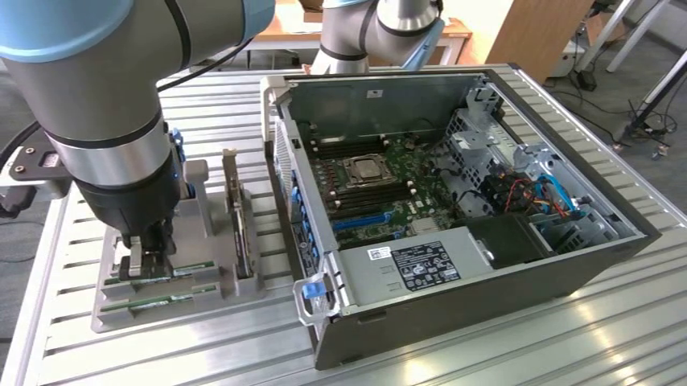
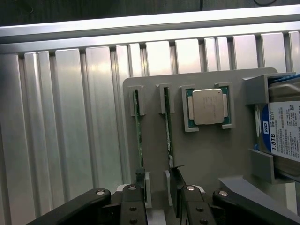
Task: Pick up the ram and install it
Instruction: 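Pick up the ram and move it above insertion slot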
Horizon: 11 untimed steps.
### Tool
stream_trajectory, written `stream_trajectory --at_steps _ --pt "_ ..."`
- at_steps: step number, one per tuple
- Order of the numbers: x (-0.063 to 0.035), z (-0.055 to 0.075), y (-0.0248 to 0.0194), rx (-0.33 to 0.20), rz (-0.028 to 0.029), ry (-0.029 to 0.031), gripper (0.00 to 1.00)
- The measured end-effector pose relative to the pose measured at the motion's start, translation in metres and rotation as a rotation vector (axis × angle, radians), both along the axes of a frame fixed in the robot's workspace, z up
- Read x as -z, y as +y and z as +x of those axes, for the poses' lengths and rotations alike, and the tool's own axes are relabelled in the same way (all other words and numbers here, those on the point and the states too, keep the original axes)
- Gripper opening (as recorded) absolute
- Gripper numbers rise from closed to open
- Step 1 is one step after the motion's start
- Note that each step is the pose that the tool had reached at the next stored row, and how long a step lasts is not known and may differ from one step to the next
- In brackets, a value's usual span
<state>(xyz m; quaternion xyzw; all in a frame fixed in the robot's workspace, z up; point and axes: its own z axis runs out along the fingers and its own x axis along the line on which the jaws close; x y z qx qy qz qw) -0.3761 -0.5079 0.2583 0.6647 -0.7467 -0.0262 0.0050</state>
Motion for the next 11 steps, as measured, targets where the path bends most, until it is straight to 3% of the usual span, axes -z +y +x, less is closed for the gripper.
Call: stream_trajectory --at_steps 7,11 --pt "0.0003 0.0000 -0.0047 0.000 0.0001 -0.0001 0.36" --pt "0.0025 0.0000 -0.0050 0.000 0.0002 -0.0002 0.36"
